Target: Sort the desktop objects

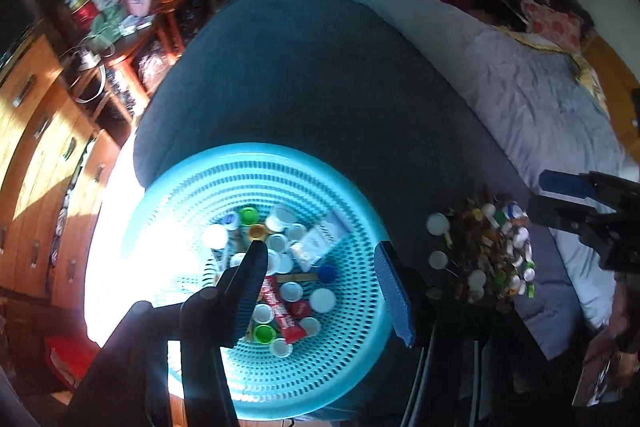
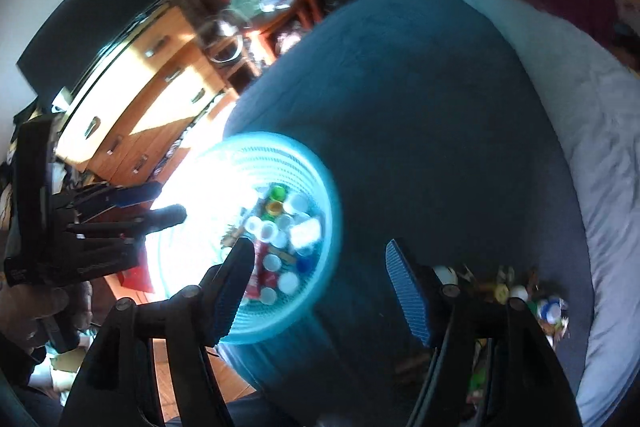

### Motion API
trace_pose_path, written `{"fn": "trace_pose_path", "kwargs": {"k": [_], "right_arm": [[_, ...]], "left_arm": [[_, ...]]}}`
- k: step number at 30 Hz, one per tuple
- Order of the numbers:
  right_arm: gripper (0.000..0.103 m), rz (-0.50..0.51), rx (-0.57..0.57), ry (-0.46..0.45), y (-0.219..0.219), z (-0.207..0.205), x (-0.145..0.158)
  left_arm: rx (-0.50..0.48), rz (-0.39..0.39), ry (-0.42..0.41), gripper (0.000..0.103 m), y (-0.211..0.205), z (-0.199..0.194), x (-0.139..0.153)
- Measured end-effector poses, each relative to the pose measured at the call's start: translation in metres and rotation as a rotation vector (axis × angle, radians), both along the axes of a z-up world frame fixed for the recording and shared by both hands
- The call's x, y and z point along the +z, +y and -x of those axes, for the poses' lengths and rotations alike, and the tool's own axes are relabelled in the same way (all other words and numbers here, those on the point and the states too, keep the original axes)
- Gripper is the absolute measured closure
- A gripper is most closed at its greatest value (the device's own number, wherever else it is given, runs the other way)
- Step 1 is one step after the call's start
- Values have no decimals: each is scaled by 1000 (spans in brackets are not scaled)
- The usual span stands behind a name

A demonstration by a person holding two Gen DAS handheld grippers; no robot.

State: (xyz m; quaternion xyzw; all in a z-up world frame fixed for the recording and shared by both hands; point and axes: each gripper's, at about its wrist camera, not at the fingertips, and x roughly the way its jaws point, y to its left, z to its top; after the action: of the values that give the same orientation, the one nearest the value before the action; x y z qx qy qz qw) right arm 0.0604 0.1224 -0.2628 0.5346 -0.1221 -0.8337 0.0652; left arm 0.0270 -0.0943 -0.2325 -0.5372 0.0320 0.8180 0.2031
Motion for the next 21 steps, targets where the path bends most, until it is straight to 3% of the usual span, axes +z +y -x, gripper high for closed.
{"fn": "trace_pose_path", "kwargs": {"k": [5,10,14,21], "right_arm": [[36,-1,-200,-124,89,-76,-44],[36,26,-244,-206,136,-133,-75],[36,53,-230,-255,154,-159,-105],[26,44,-185,-250,173,-183,-179]], "left_arm": [[-166,-43,-49,46,82,-30,-19],[-266,-29,-119,46,151,-63,-49],[-266,-2,-213,46,184,-79,-100],[-150,92,-230,46,213,-75,-198]]}}
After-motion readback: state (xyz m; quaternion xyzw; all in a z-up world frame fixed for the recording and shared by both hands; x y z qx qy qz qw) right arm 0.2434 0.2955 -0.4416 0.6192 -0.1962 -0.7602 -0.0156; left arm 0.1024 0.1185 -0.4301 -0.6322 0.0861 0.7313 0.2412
